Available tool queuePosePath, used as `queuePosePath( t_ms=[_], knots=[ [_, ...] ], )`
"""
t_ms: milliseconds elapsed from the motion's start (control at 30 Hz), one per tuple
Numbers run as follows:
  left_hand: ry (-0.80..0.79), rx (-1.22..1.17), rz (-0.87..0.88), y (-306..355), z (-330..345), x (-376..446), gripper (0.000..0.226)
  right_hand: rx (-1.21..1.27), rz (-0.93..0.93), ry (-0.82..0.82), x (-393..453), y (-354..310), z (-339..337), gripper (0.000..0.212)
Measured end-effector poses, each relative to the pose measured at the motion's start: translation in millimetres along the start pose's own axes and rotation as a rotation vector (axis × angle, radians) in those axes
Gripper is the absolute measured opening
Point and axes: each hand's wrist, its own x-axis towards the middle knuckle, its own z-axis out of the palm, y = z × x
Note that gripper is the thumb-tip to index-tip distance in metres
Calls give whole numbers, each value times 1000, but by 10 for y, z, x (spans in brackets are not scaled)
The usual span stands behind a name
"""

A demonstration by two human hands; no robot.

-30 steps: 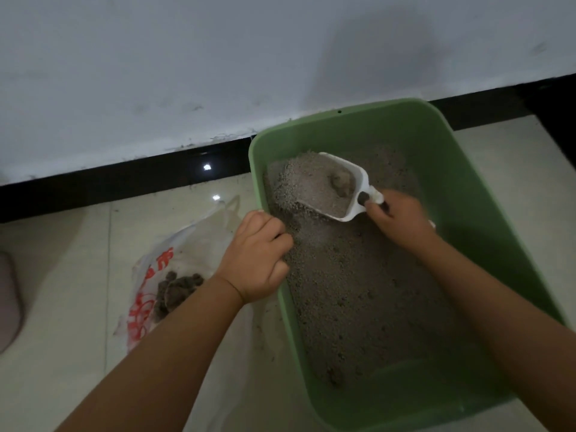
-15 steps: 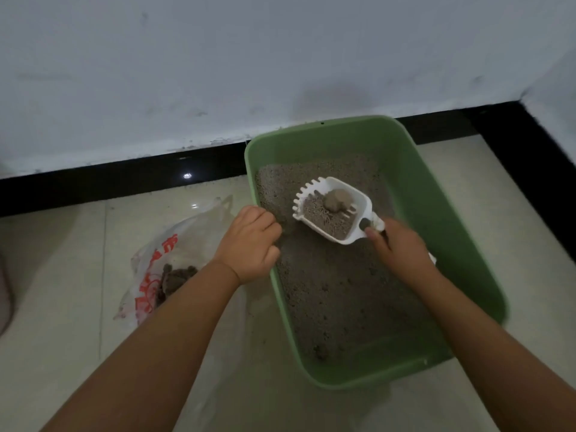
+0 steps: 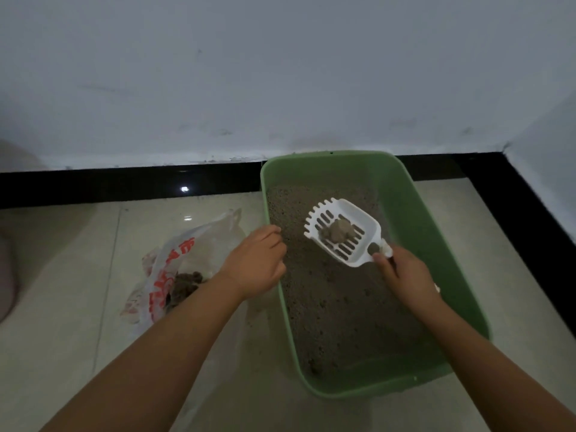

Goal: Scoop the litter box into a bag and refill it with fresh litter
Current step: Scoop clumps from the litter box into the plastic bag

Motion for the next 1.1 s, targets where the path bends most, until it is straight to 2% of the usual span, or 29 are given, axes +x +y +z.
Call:
queuePosePath(
  t_ms=[100, 200, 267, 333, 400, 467, 600, 700, 800, 933, 1033, 1100],
  knots=[
    [-92, -110, -43, 112, -187, 29, 39, 64, 8, 15, -76, 29, -30, 21],
    [-9, -34, -165, 84, -438, -90, 48, 92, -3, 10, -145, -86, -70, 29],
    [-88, 89, -383, -76, -579, -272, 57, 94, -43, -11, -170, -216, -51, 38],
    [-135, 138, -637, -248, -695, -463, 58, 119, -118, -41, -150, -399, -14, 31],
    [-159, 137, -813, -386, -738, -640, 51, 114, -214, -100, -126, -619, 44, 18],
    [-207, 79, -899, -433, -775, -769, 37, 54, -319, -172, -101, -821, 130, 20],
    [-166, 61, -962, -507, -772, -933, 22, -215, -397, -295, -116, -1268, 334, 31],
    [-74, -50, -1005, -528, -779, -1002, 22, -519, -561, -232, -238, -1667, 470, 28],
    [-22, -105, -1028, -527, -788, -1068, 22, -697, -790, -159, -397, -2020, 569, 24],
    [44, -178, -1060, -534, -786, -1117, 22, -766, -791, -82, -429, -2155, 548, 23],
    [86, -216, -1069, -569, -790, -1192, 22, -709, -686, -71, -365, -2061, 488, 22],
    [103, -220, -1050, -583, -802, -1238, 23, -703, -653, 24, -361, -1980, 382, 25]
  ],
)
